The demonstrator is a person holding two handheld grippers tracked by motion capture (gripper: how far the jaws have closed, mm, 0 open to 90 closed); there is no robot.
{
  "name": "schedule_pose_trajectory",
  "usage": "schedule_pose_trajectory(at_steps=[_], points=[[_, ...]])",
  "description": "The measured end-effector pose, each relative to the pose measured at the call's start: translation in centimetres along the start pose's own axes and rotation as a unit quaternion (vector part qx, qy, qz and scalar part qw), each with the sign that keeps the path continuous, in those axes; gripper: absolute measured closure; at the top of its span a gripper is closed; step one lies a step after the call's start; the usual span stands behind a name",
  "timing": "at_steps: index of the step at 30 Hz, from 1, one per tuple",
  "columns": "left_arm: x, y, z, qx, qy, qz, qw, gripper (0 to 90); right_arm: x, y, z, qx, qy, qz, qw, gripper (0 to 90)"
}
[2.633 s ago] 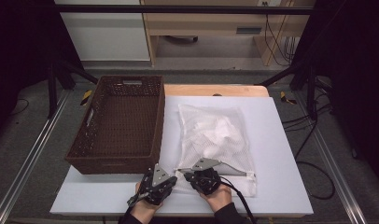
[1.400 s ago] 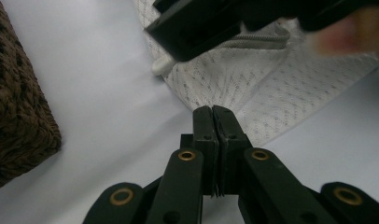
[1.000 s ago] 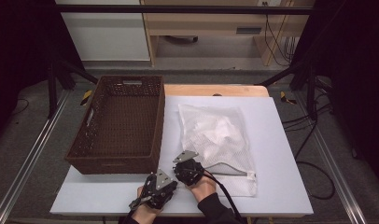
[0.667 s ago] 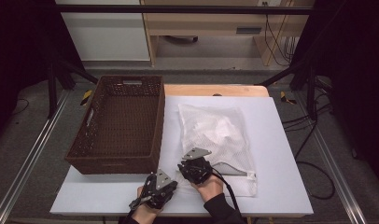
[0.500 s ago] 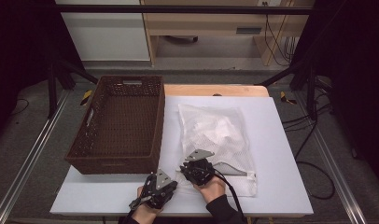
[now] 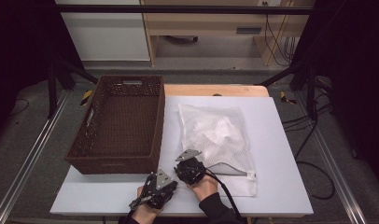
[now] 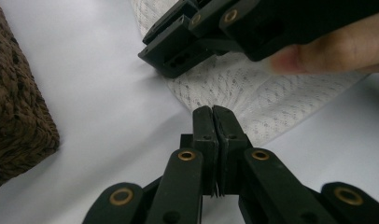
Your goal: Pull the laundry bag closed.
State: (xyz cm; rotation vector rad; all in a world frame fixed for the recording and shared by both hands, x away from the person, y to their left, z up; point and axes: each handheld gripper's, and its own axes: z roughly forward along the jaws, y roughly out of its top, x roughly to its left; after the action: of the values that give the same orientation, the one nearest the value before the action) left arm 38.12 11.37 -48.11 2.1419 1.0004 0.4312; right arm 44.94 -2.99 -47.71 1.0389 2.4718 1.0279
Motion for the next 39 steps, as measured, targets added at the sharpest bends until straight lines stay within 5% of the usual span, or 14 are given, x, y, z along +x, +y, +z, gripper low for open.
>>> schedule_pose_trajectory(at_steps=[9,17,27,34,39], points=[[0.0,0.0,0.0,0.002,-0.007,-0.006,1.0,87.2,-1.0,0.0,-2.1,-0.016,0.007,0.016,0.9997,88.3],[0.0,0.0,0.0,0.002,-0.008,-0.006,0.9999,87.1,-0.2,0.0,-0.9,-0.022,0.02,0.006,0.9996,77.2],[0.0,0.0,0.0,0.001,0.002,0.002,1.0,87.1,0.3,0.3,0.2,0.009,-0.003,-0.008,0.9999,80.7],[0.0,0.0,0.0,0.001,-0.005,-0.003,1.0,87.1,-0.6,0.3,-1.3,-0.014,0.001,0.015,0.9998,85.7],[0.0,0.0,0.0,0.0,-0.004,0.0,1.0,87.0,-0.4,0.3,-1.2,-0.013,0.001,0.009,0.9999,85.3]])
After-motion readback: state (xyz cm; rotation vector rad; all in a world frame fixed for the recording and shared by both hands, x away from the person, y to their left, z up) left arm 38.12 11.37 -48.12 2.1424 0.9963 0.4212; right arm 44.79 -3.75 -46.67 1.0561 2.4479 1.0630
